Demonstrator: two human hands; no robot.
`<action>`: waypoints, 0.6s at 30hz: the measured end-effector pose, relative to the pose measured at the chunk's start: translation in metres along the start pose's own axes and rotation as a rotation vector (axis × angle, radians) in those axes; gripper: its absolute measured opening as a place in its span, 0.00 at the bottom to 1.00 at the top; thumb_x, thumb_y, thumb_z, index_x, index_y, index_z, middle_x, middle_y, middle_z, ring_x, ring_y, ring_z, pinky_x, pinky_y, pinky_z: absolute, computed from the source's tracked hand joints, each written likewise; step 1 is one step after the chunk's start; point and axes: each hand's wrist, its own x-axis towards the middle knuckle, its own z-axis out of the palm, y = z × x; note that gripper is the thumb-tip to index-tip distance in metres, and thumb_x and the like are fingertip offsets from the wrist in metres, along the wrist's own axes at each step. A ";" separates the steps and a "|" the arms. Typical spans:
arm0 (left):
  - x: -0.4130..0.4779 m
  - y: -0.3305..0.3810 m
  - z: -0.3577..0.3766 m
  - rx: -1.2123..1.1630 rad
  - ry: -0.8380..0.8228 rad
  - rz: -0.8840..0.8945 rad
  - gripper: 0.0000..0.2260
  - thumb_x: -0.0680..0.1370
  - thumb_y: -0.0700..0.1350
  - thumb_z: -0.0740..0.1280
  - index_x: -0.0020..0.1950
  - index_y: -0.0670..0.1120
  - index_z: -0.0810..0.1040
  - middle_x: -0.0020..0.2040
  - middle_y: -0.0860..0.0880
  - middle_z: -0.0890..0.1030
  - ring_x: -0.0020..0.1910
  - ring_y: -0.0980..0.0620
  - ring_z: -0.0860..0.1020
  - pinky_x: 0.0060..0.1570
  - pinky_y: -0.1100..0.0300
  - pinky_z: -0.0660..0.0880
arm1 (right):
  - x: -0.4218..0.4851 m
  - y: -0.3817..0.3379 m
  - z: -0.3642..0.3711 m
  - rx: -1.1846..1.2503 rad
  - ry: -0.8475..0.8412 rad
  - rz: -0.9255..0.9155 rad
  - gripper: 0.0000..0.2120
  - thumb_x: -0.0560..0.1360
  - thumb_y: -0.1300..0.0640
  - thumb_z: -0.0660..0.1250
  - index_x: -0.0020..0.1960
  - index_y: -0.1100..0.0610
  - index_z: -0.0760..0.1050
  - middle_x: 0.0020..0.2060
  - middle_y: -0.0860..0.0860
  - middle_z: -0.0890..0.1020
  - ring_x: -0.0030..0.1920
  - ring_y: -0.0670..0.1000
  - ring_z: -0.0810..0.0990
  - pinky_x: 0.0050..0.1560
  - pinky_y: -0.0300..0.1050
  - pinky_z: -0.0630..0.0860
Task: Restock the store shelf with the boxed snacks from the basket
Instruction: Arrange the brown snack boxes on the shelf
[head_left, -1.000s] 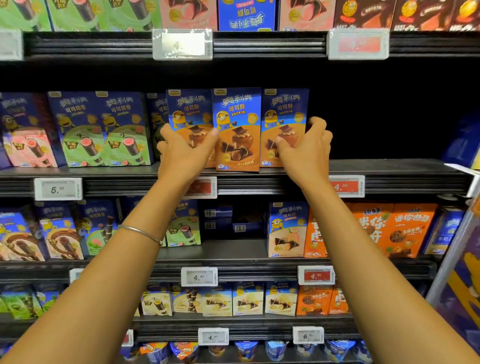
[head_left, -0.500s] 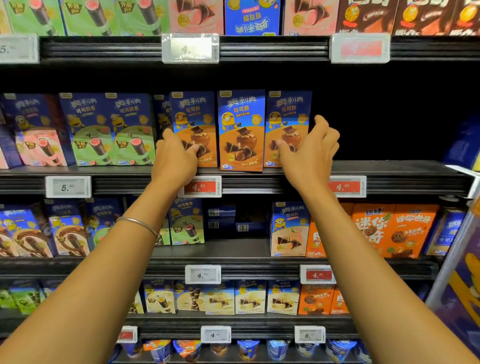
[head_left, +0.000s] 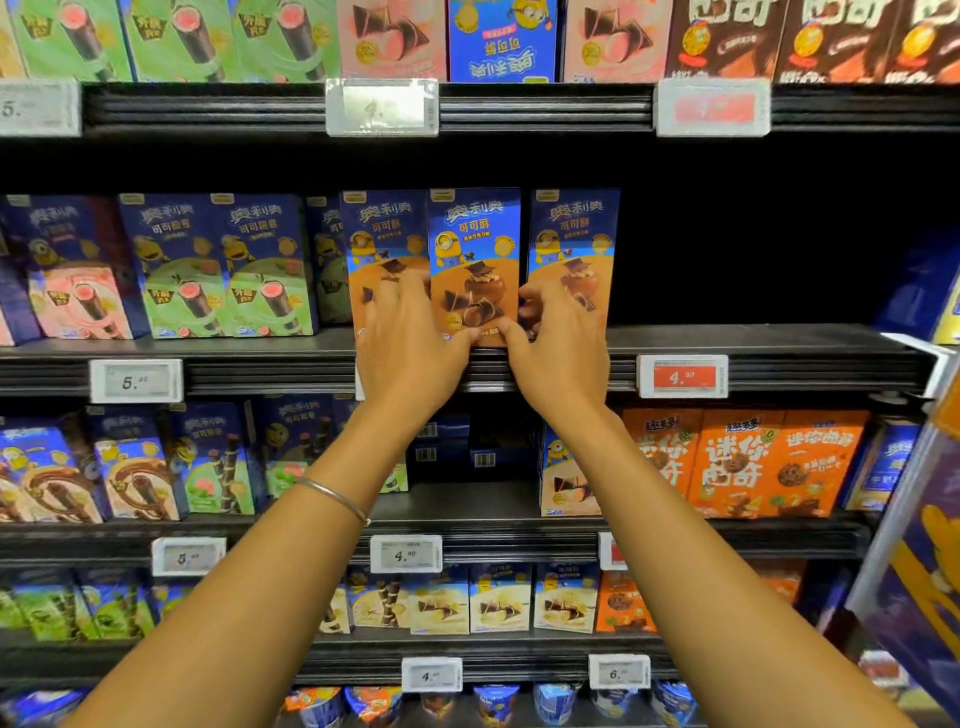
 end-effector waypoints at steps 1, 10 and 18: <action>-0.001 -0.002 0.000 0.024 0.029 0.006 0.35 0.72 0.61 0.79 0.71 0.48 0.69 0.67 0.44 0.72 0.68 0.40 0.72 0.61 0.44 0.75 | 0.001 0.000 -0.001 0.003 -0.006 -0.002 0.16 0.75 0.47 0.73 0.60 0.48 0.74 0.49 0.42 0.78 0.48 0.44 0.71 0.45 0.42 0.73; 0.019 -0.021 -0.011 -0.184 -0.074 -0.247 0.69 0.61 0.72 0.79 0.85 0.50 0.37 0.83 0.35 0.50 0.81 0.33 0.58 0.75 0.33 0.65 | 0.024 0.019 -0.023 -0.025 0.016 0.228 0.48 0.71 0.41 0.75 0.79 0.57 0.53 0.72 0.57 0.63 0.71 0.58 0.65 0.60 0.49 0.70; 0.017 -0.010 -0.003 -0.021 -0.044 -0.270 0.73 0.59 0.78 0.75 0.84 0.47 0.33 0.80 0.35 0.57 0.77 0.33 0.64 0.70 0.36 0.68 | 0.027 0.018 -0.017 0.051 -0.013 0.255 0.47 0.71 0.34 0.72 0.78 0.53 0.53 0.70 0.54 0.67 0.69 0.56 0.70 0.50 0.48 0.68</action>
